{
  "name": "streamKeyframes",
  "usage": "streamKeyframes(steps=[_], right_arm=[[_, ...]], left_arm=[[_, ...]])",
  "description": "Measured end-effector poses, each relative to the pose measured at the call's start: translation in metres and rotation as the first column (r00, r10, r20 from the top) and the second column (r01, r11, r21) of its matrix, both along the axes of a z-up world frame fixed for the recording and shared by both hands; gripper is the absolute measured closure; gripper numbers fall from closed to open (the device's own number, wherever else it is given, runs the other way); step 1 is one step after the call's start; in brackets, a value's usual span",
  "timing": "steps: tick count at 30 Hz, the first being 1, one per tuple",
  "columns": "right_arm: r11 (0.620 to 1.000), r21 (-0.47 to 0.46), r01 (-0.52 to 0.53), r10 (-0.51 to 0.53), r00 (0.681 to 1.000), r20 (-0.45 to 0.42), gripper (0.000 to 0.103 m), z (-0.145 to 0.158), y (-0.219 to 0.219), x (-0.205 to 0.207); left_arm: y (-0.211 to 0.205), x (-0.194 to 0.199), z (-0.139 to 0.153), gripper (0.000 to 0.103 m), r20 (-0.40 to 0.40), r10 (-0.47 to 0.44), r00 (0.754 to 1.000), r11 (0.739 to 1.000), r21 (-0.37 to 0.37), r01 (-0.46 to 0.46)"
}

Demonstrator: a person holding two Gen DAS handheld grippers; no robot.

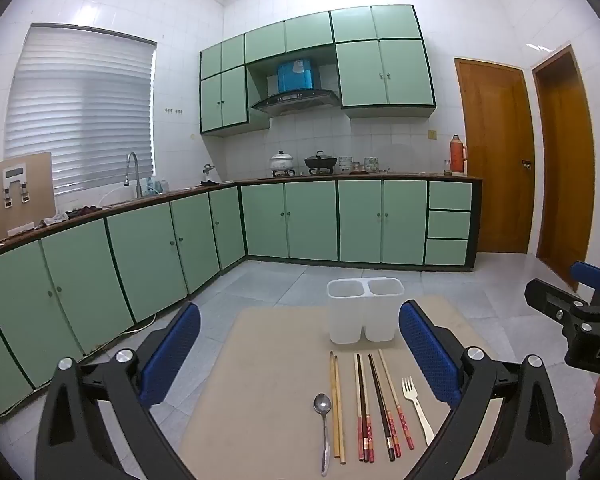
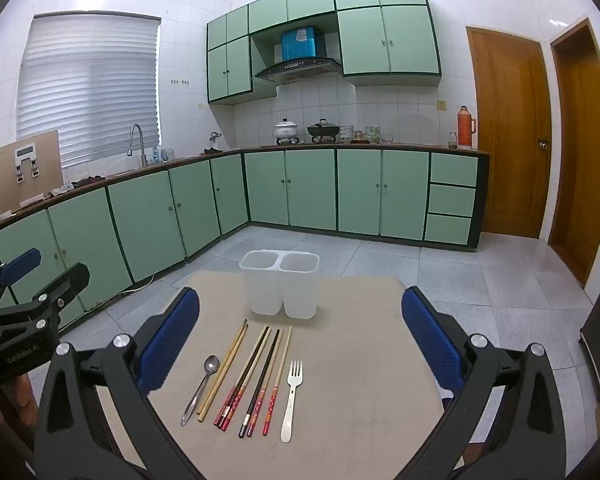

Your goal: Organize utensils

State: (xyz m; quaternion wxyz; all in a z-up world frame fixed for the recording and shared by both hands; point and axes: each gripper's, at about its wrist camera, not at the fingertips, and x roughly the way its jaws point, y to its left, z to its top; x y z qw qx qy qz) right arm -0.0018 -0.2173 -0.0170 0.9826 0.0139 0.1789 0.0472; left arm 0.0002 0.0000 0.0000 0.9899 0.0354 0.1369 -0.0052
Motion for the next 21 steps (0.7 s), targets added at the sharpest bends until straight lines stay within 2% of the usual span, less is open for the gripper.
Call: streamKeyframes(steps=[12, 17, 21], right_arm=[[1.000, -0.001, 0.000, 0.000, 1.000, 0.006, 0.005, -0.0002, 0.0002, -0.0003], [1.000, 0.001, 0.000, 0.000, 1.000, 0.007, 0.005, -0.0002, -0.0001, -0.0001], [1.000, 0.001, 0.000, 0.000, 1.000, 0.007, 0.005, -0.0004, 0.0000, 0.0001]], left_arm=[[0.0014, 0.0000, -0.0003, 0.006, 0.004, 0.005, 1.000, 1.000, 0.004, -0.005], [0.0027, 0.0056, -0.0091, 0.006, 0.005, 0.009, 1.000, 1.000, 0.002, -0.009], [0.0032, 0.0023, -0.0029, 0.006, 0.007, 0.010, 1.000, 1.000, -0.001, -0.010]])
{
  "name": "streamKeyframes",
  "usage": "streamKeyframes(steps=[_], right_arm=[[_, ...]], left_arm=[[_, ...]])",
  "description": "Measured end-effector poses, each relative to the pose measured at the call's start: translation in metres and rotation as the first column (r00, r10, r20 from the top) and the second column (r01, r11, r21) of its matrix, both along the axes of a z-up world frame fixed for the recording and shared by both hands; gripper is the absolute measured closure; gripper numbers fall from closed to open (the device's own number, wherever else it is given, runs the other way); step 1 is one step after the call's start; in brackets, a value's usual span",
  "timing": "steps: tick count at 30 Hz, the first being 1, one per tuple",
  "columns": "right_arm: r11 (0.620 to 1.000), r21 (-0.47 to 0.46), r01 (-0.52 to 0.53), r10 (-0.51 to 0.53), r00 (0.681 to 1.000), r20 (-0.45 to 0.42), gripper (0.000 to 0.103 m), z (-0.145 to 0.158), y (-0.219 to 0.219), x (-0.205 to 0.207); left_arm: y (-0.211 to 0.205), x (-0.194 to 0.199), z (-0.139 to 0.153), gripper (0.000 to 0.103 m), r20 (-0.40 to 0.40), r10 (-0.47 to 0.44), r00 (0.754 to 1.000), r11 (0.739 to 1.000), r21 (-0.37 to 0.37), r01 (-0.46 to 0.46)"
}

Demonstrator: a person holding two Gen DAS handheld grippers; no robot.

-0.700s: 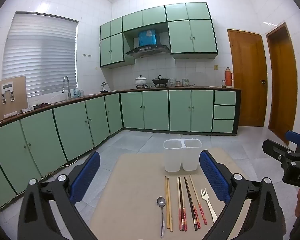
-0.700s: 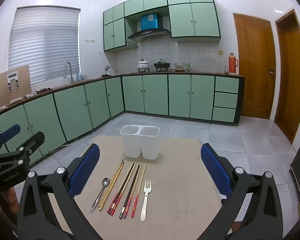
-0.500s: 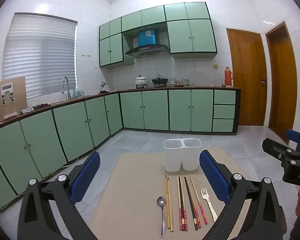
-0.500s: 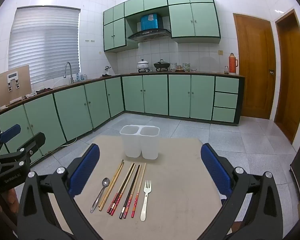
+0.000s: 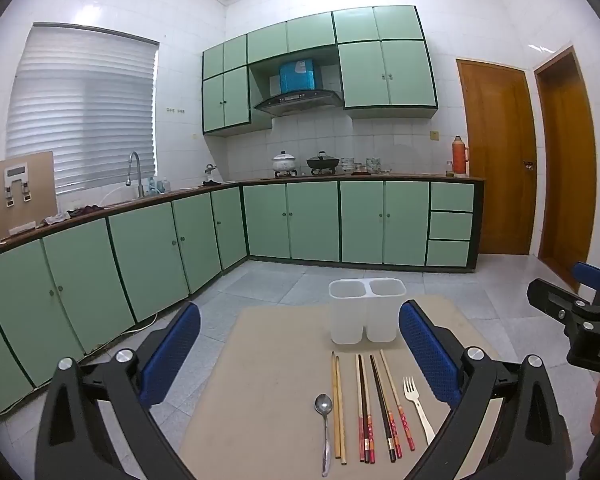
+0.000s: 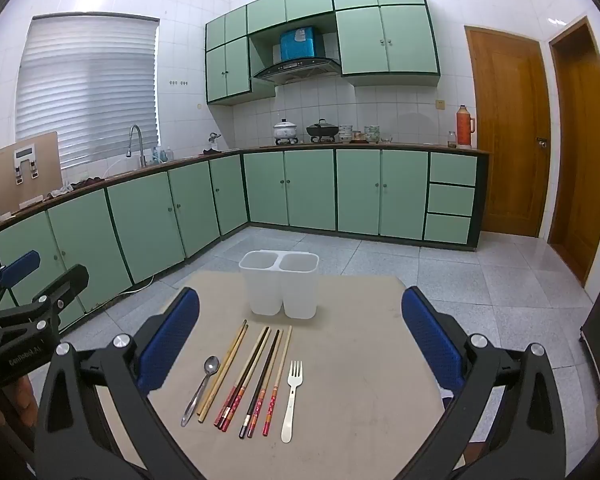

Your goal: Organize utensils

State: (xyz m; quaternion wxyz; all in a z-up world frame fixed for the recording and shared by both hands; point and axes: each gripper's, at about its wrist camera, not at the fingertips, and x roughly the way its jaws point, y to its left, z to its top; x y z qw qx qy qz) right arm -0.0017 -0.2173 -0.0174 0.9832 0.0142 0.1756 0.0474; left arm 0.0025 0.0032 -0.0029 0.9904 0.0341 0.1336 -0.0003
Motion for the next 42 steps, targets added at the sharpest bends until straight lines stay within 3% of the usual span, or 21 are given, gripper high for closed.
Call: streamKeyframes(steps=[42], right_arm=[[1.000, 0.001, -0.001, 0.001, 1.000, -0.002, 0.005, 0.0003, 0.0008, -0.0001]], left_arm=[[0.0055, 0.0022, -0.0010, 0.006, 0.002, 0.005, 1.000, 1.000, -0.003, -0.005]])
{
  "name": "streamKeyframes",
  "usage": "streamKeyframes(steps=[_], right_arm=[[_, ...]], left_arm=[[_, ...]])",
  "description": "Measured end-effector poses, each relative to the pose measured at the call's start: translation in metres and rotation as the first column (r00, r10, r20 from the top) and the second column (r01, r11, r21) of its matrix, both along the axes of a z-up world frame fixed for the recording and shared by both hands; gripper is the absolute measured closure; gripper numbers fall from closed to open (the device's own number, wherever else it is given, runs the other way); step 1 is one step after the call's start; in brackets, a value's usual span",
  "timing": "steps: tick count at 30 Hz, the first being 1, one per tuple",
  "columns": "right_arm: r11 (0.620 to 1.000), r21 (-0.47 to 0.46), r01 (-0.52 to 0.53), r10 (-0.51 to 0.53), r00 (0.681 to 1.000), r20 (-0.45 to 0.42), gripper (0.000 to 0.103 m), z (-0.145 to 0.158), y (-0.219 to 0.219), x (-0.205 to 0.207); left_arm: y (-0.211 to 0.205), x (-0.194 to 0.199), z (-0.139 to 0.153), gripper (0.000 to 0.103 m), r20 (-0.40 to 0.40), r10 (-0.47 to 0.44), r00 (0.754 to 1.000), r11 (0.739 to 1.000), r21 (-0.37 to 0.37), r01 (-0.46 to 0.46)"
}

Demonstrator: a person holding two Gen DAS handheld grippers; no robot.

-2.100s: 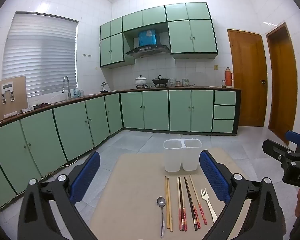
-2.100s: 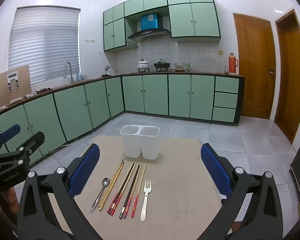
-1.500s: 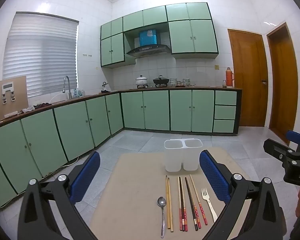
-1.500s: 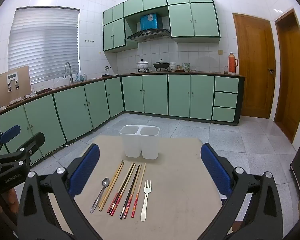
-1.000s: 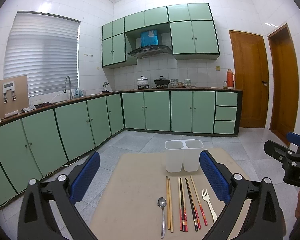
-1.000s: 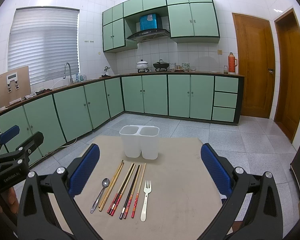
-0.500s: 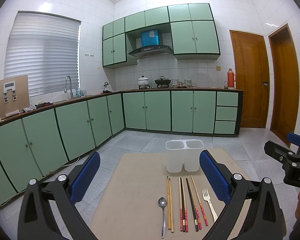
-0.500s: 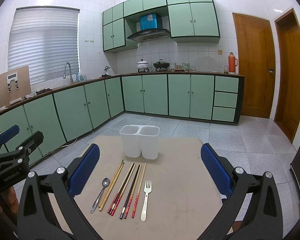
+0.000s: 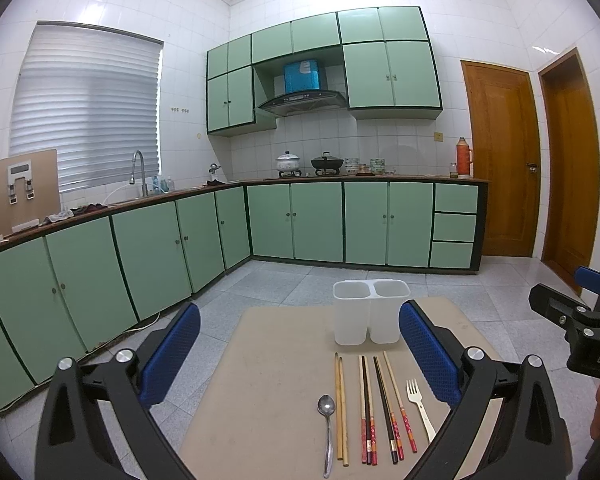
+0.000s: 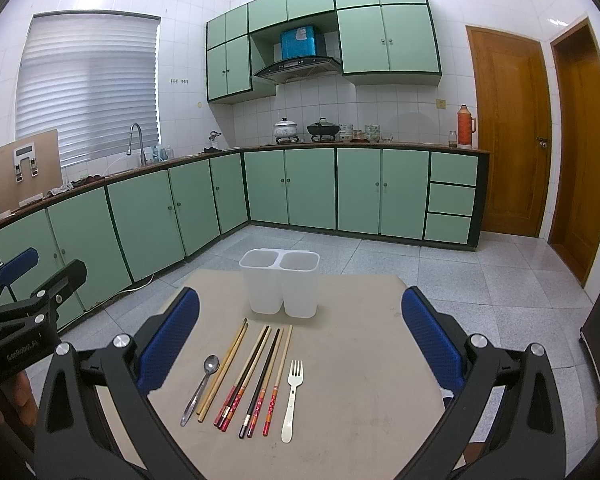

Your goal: Organize utensils

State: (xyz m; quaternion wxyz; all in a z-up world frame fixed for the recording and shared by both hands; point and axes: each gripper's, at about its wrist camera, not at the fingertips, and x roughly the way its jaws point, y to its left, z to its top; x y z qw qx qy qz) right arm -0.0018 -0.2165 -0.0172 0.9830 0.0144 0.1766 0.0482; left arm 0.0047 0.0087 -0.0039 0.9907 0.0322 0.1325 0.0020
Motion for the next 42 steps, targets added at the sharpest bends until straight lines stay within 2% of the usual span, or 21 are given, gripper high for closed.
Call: streamKeyframes(steps=[32, 37, 42], right_arm=[[1.000, 0.000, 0.004, -0.004, 1.000, -0.010, 0.005, 0.006, -0.006, 0.003], [1.000, -0.009, 0.028, -0.028, 0.998, -0.049, 0.005, -0.013, -0.003, 0.018], [0.998, -0.022, 0.058, -0.060, 0.990, -0.127, 0.005, -0.037, -0.005, 0.041]], left_arm=[[0.013, 0.009, -0.003, 0.006, -0.011, 0.012, 1.000, 1.000, -0.001, -0.012], [0.011, 0.023, -0.016, 0.006, -0.048, 0.035, 0.998, 0.999, 0.010, -0.035], [0.021, 0.051, -0.040, 0.006, -0.130, 0.072, 0.989, 0.997, 0.024, -0.070]])
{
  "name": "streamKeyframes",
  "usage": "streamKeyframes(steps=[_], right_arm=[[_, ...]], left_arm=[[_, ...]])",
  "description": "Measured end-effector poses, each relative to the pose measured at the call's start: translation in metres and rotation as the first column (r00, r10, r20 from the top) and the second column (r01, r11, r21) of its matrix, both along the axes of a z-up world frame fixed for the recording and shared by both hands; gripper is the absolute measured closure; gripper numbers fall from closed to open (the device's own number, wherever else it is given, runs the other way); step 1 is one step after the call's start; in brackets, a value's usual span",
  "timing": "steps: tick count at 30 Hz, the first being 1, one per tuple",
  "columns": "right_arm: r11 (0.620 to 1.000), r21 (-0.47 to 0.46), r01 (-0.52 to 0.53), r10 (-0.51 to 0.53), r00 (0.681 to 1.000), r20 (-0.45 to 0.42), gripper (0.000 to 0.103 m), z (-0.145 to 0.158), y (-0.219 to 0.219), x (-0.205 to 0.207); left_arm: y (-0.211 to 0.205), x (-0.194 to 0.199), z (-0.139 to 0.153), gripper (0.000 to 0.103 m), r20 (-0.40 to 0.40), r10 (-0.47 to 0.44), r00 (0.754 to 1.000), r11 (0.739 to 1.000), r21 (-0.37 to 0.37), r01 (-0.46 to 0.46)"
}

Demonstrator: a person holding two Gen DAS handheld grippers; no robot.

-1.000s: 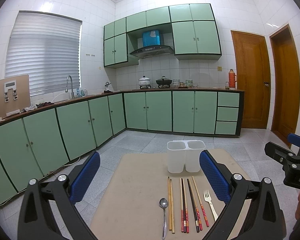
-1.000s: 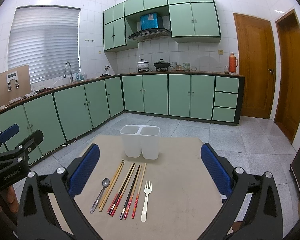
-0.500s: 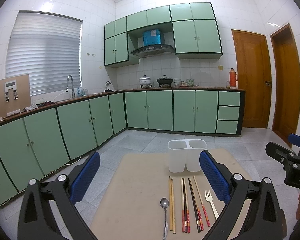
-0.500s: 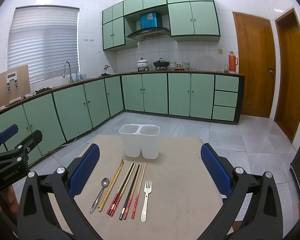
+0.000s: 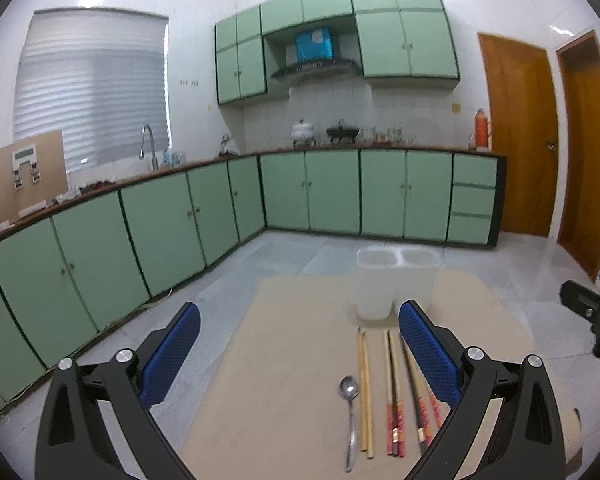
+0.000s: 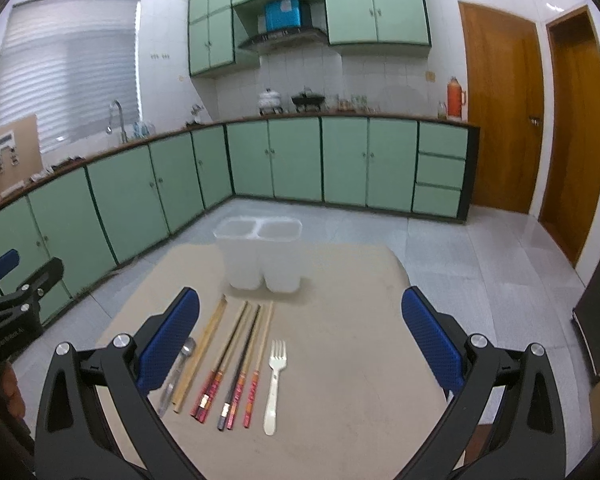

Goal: Organize utensils
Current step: 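Lower the right tool onto the white fork and close on it while the left tool approaches the spoon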

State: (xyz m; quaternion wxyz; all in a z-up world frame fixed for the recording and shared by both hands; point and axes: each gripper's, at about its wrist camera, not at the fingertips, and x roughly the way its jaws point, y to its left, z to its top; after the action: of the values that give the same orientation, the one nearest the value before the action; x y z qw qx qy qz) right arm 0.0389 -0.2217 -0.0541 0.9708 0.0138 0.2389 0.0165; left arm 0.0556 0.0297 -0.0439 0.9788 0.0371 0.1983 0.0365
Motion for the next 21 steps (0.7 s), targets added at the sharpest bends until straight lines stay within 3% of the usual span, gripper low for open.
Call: streamKeyframes(steps=[8, 14, 17, 21], right_arm=[[1.000, -0.018, 0.008, -0.011, 0.989, -0.150, 0.005, -0.050, 0.004, 0.047], [1.000, -0.025, -0.007, 0.001, 0.967, -0.256, 0.007, -0.087, 0.009, 0.083], [1.000, -0.022, -0.015, 0.008, 0.953, -0.302, 0.010, -0.105, 0.012, 0.098], [0.999, -0.012, -0.034, 0.027, 0.926, -0.376, 0.024, -0.130, 0.015, 0.119]], left_arm=[[0.003, 0.048, -0.055, 0.006, -0.168, 0.025, 0.985, 1.000, 0.022, -0.022], [0.006, 0.084, -0.100, 0.006, -0.307, 0.031, 0.951, 0.999, 0.016, -0.028], [0.006, 0.098, -0.116, 0.006, -0.354, 0.031, 0.935, 0.999, 0.018, -0.026], [0.002, 0.112, -0.137, 0.006, -0.414, 0.017, 0.910, 1.000, 0.015, -0.011]])
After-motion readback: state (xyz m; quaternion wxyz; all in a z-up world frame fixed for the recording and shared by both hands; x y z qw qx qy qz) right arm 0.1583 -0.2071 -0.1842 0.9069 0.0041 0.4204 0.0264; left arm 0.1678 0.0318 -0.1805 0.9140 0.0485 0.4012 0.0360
